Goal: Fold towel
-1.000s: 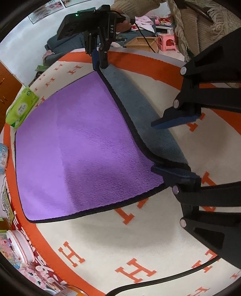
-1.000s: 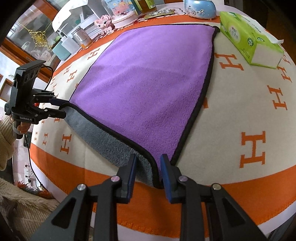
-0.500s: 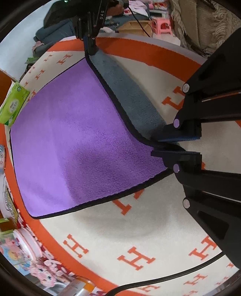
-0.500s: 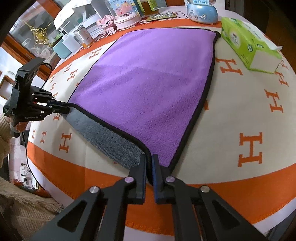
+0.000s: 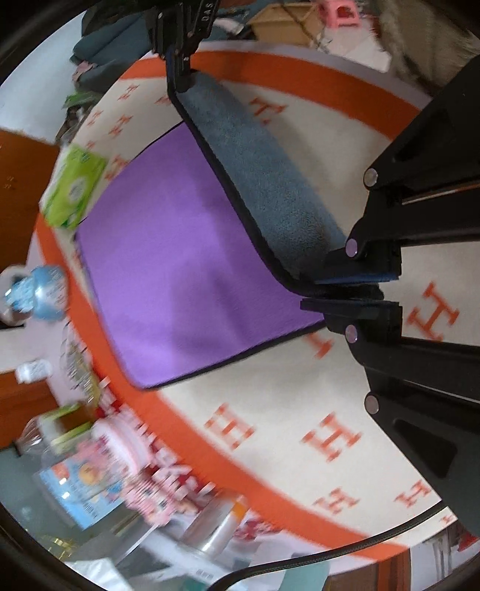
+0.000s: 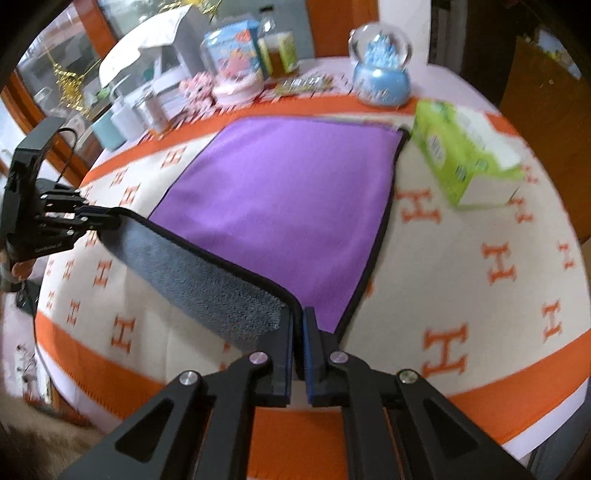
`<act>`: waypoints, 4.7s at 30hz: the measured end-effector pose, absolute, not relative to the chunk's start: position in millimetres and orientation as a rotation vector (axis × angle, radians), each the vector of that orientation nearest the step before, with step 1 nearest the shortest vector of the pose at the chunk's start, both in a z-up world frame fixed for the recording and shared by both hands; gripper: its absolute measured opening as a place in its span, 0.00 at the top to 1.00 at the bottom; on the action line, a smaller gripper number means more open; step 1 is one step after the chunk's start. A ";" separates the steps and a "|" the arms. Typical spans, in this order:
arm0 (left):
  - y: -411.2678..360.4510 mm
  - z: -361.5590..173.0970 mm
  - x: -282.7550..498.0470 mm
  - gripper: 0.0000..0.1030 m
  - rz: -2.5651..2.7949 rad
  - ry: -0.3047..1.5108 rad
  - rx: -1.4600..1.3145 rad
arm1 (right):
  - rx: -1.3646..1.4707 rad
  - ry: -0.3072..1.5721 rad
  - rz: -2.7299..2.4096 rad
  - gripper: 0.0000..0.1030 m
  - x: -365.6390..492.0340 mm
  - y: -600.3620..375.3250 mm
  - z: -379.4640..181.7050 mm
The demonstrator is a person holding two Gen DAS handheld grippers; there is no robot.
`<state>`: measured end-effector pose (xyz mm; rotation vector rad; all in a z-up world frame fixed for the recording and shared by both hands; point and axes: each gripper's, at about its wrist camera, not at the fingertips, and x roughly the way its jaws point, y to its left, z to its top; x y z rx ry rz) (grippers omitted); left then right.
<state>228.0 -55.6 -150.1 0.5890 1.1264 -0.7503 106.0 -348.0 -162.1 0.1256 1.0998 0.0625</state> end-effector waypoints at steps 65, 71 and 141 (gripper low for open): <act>-121.8 -165.9 388.9 0.01 -0.215 1.092 0.267 | 0.183 1.005 -0.278 0.57 285.7 -385.2 -154.8; -98.9 -159.6 348.4 0.01 -0.202 1.129 0.154 | 0.200 1.008 -0.216 0.57 264.3 -358.6 -149.4; -12.6 12.3 -3.4 0.01 -0.012 0.865 0.022 | 0.065 0.795 0.062 0.13 -7.3 -234.6 -4.1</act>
